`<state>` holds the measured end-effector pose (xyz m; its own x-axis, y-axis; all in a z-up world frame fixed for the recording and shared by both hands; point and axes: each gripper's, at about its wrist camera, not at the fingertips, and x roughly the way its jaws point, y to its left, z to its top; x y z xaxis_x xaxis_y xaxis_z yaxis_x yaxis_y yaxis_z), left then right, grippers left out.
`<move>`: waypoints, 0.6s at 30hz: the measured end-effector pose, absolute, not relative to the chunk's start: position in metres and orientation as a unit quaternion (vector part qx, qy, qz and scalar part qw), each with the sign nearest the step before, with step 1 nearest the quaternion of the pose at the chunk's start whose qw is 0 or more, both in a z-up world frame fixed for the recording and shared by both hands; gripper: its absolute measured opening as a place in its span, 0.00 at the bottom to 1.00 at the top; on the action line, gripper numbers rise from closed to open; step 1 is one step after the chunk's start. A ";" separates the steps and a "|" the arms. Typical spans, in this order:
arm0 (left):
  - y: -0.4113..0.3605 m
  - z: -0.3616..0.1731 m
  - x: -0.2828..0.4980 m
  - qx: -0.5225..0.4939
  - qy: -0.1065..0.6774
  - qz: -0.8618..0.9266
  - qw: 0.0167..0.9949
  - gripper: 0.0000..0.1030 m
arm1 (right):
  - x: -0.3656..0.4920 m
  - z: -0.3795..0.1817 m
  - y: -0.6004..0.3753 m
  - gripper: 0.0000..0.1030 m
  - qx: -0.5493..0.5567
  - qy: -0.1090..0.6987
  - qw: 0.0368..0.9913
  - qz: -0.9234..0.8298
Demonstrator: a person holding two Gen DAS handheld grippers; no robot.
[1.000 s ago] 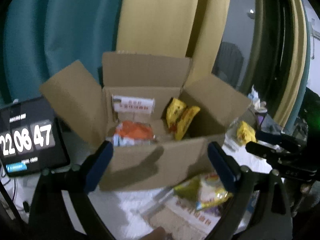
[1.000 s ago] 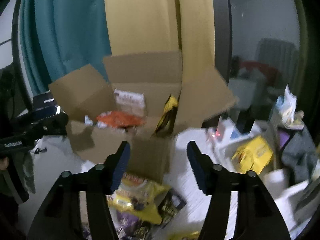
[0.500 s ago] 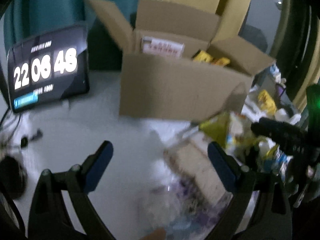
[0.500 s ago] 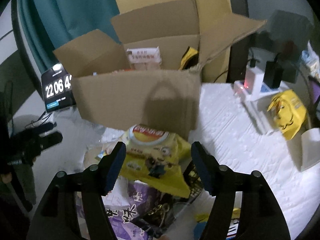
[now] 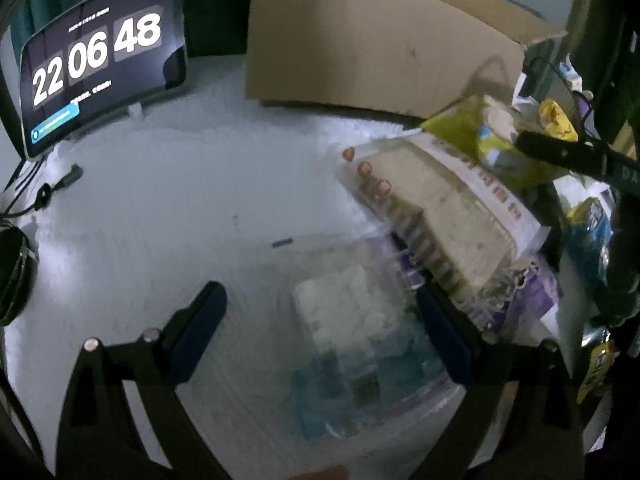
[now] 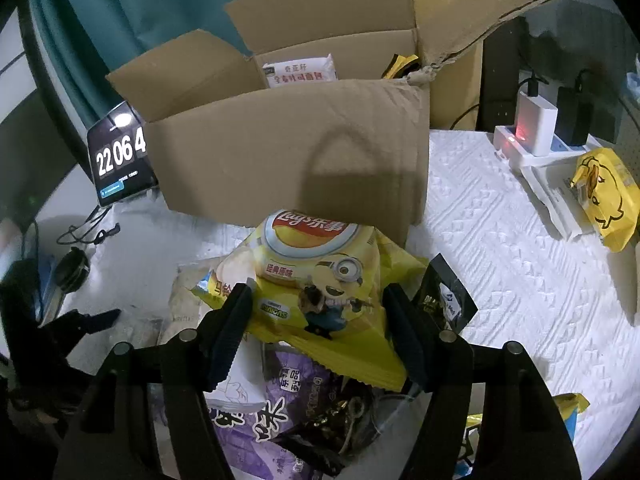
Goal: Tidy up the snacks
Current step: 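Grasp the clear pack with the left tool while the right tool grasps the yellow Minion chip bag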
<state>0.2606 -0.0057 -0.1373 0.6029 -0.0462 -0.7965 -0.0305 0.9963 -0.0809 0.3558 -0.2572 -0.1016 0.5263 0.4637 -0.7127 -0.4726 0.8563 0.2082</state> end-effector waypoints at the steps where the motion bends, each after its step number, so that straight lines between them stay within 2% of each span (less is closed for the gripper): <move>1: -0.007 -0.138 0.260 -0.038 0.444 -0.005 0.895 0.93 | 0.356 -0.102 -0.257 0.67 -0.007 0.409 0.872 0.269; 3: -0.010 -0.138 0.258 -0.027 0.437 -0.005 0.899 0.82 | 0.355 -0.103 -0.256 0.54 -0.011 0.408 0.873 0.268; 4: -0.011 -0.137 0.257 -0.021 0.434 -0.004 0.901 0.69 | 0.354 -0.102 -0.256 0.52 -0.013 0.406 0.874 0.268; 7: -0.005 -0.134 0.257 -0.020 0.431 -0.005 0.902 0.64 | 0.351 -0.101 -0.255 0.38 -0.014 0.401 0.874 0.273; 9: -0.004 -0.133 0.255 -0.028 0.431 -0.010 0.902 0.63 | 0.348 -0.098 -0.254 0.21 -0.015 0.397 0.873 0.282; 12: -0.002 -0.125 0.251 -0.032 0.422 -0.013 0.906 0.62 | 0.338 -0.092 -0.250 0.15 -0.037 0.383 0.878 0.285; 18: 0.004 -0.097 0.242 -0.034 0.390 -0.019 0.920 0.61 | 0.312 -0.069 -0.251 0.12 -0.057 0.350 0.891 0.282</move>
